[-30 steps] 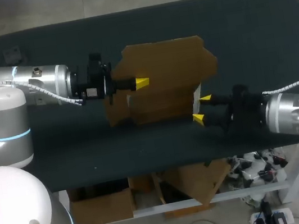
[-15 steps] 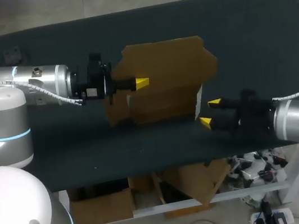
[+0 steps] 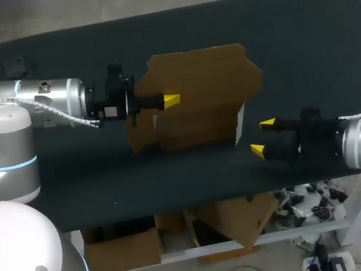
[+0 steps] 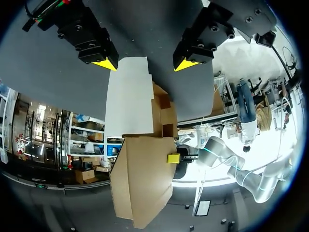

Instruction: Assemble the packaging by folding the flat box into shape, placing the metal phone stand inside, and closing the box properly

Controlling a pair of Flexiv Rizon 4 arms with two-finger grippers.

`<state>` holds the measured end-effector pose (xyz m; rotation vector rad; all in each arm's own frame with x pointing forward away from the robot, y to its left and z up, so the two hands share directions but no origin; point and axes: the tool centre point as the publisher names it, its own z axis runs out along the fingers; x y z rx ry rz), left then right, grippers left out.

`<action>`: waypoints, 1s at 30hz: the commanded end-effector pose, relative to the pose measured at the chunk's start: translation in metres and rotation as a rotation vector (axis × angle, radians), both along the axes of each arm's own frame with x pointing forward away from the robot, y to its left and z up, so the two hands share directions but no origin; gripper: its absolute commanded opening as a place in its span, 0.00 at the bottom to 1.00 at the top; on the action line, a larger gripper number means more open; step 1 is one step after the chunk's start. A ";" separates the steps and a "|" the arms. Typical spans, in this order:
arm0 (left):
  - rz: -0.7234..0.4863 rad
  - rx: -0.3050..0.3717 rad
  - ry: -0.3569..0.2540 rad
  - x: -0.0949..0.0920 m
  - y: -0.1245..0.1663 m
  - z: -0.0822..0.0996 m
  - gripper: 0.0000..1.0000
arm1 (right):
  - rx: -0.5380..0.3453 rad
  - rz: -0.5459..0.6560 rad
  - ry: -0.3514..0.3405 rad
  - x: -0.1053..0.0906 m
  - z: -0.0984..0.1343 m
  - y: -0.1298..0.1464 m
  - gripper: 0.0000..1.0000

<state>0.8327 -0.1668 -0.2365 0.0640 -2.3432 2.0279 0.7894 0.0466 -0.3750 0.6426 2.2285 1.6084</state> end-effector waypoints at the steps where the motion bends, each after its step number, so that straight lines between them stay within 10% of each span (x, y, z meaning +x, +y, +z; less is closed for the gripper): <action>1: -0.002 0.000 0.001 0.000 0.000 -0.004 0.00 | 0.008 0.035 0.004 -0.003 0.009 -0.015 0.88; 30: -0.002 0.000 0.001 0.000 0.000 -0.004 0.00 | -0.034 0.030 0.029 -0.017 0.019 -0.037 1.00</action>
